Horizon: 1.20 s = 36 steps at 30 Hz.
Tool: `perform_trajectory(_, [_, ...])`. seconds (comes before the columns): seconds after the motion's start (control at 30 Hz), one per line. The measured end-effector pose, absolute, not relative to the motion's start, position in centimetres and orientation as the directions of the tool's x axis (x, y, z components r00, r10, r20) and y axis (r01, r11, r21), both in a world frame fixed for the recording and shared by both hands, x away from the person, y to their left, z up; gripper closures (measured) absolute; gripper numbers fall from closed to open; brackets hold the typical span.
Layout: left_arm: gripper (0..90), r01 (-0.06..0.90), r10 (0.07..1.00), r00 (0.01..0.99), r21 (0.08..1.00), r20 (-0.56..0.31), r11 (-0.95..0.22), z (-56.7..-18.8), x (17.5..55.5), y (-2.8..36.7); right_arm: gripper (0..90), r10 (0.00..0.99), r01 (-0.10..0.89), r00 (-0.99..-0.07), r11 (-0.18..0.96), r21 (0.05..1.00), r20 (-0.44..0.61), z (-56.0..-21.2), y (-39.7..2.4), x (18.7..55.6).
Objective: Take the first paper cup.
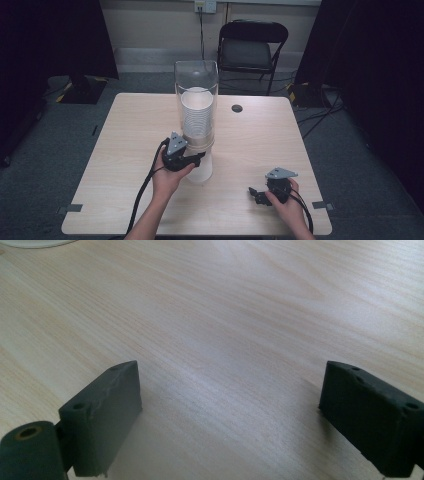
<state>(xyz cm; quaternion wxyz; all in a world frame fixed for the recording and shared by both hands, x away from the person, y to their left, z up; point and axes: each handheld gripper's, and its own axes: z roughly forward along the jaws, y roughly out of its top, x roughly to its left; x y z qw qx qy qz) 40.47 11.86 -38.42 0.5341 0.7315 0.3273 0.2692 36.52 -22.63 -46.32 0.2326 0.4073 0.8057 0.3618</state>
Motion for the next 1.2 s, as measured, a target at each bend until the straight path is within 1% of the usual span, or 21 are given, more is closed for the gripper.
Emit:
perform_trajectory(0.1, [35.7, 0.194, 0.777, 0.628, 0.957, 0.045, -0.213, -38.53, 40.27, 11.64, 9.0, 0.825, 0.488, -0.560, 0.406, 0.772, -0.080, -46.33, -22.63, 36.52])
perform_trajectory(0.17, [35.9, 0.187, 0.778, 0.625, 0.955, 0.066, -0.231, -38.60, 40.15, 11.66, 9.0, 0.825, 0.488, -0.560, 0.407, 0.773, -0.081, -46.33, -22.63, 36.52])
perform_trajectory(0.23, [36.0, 0.174, 0.779, 0.624, 0.960, 0.066, -0.221, -38.74, 40.16, 11.54, 9.0, 0.825, 0.488, -0.560, 0.407, 0.772, -0.081, -46.33, -22.63, 36.52])
perform_trajectory(0.47, [36.2, 0.165, 0.775, 0.625, 0.955, 0.091, -0.245, -38.72, 40.14, 11.55, 9.0, 0.824, 0.488, -0.560, 0.406, 0.772, -0.080, -46.32, -22.63, 36.52])
perform_trajectory(1.2, [36.5, 0.151, 0.779, 0.615, 0.950, 0.125, -0.271, -38.89, 39.90, 11.34, 9.0, 0.825, 0.488, -0.560, 0.407, 0.772, -0.081, -46.33, -22.63, 36.52])
